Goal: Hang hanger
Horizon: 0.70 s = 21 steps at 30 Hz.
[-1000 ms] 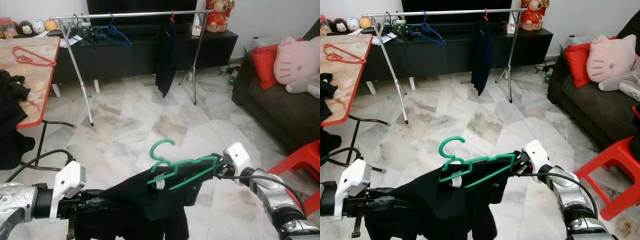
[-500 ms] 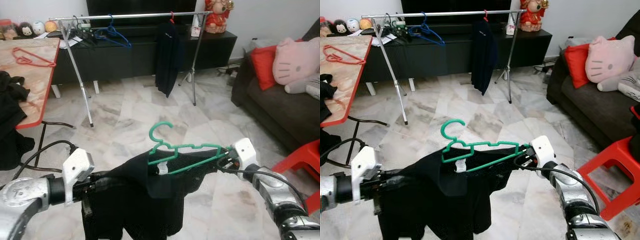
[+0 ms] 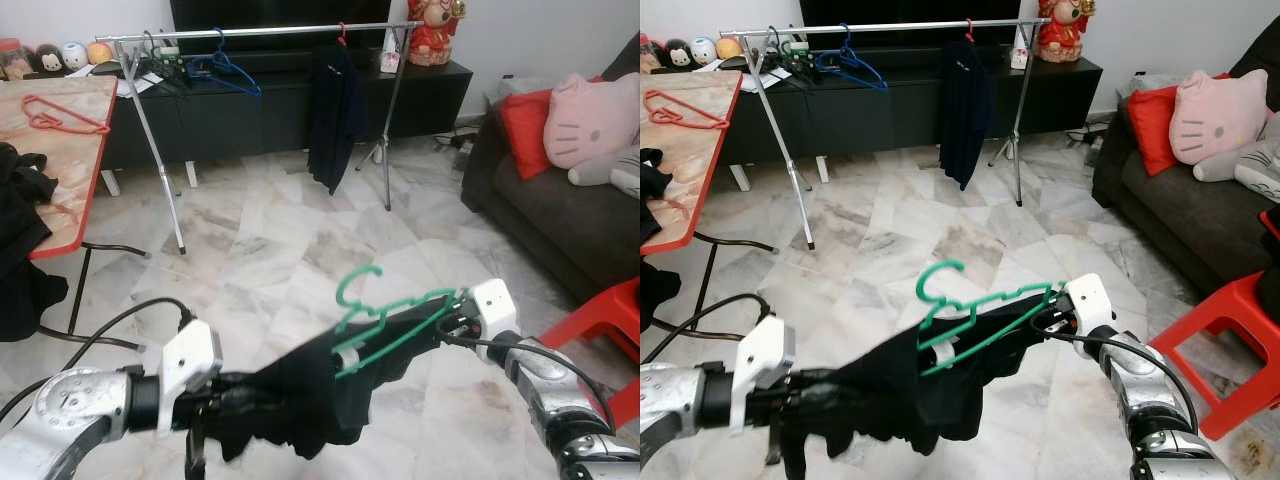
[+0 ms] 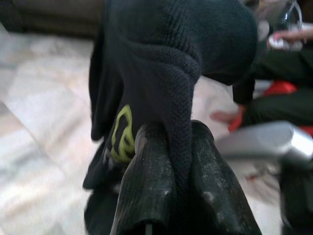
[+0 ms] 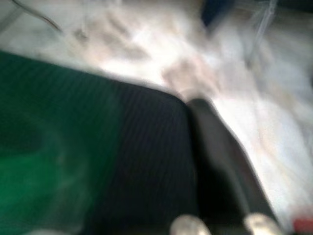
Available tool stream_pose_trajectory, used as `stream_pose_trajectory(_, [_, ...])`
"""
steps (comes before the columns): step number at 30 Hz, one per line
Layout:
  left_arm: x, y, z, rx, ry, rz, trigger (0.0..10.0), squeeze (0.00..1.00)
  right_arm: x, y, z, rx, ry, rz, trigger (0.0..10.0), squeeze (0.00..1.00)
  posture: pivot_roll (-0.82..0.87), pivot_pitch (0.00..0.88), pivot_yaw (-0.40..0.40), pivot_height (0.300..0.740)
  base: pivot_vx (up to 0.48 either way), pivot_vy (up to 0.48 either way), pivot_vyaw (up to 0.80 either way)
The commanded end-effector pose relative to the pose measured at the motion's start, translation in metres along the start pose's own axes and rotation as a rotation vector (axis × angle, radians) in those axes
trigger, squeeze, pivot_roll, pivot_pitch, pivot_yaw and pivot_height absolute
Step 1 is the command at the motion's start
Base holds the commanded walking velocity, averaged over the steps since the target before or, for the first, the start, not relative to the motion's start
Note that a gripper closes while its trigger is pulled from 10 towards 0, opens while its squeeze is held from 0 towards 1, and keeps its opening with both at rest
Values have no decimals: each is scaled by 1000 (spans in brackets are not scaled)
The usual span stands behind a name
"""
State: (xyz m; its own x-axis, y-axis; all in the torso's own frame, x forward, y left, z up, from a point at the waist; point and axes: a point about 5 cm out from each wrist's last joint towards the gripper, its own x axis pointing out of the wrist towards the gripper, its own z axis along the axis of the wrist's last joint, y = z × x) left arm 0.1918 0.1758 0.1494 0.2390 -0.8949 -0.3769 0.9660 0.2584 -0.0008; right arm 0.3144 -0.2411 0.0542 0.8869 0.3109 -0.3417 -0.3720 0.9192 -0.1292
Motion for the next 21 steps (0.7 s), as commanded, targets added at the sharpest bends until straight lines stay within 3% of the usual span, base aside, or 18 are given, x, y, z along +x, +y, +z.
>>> stream_pose_trajectory(1, [0,-4,-3,20,54,-37,10000,0,-2,-16,11,20,-40,-86,0,0,34,0,-86,740,0,0,0])
stream_pose_trajectory(7, [5,18,0,55,-2,151,10000,0,1,-7,8,18,-27,-19,0,0,32,0,-89,740,0,0,0])
stream_pose_trajectory(13, [2,29,2,63,-28,267,10000,0,-3,-8,2,30,-15,-48,0,0,31,0,-92,740,0,0,0])
stream_pose_trajectory(21, [5,20,-2,19,-2,187,10000,0,-5,-12,-1,49,-20,-103,0,0,32,0,-91,740,0,0,0])
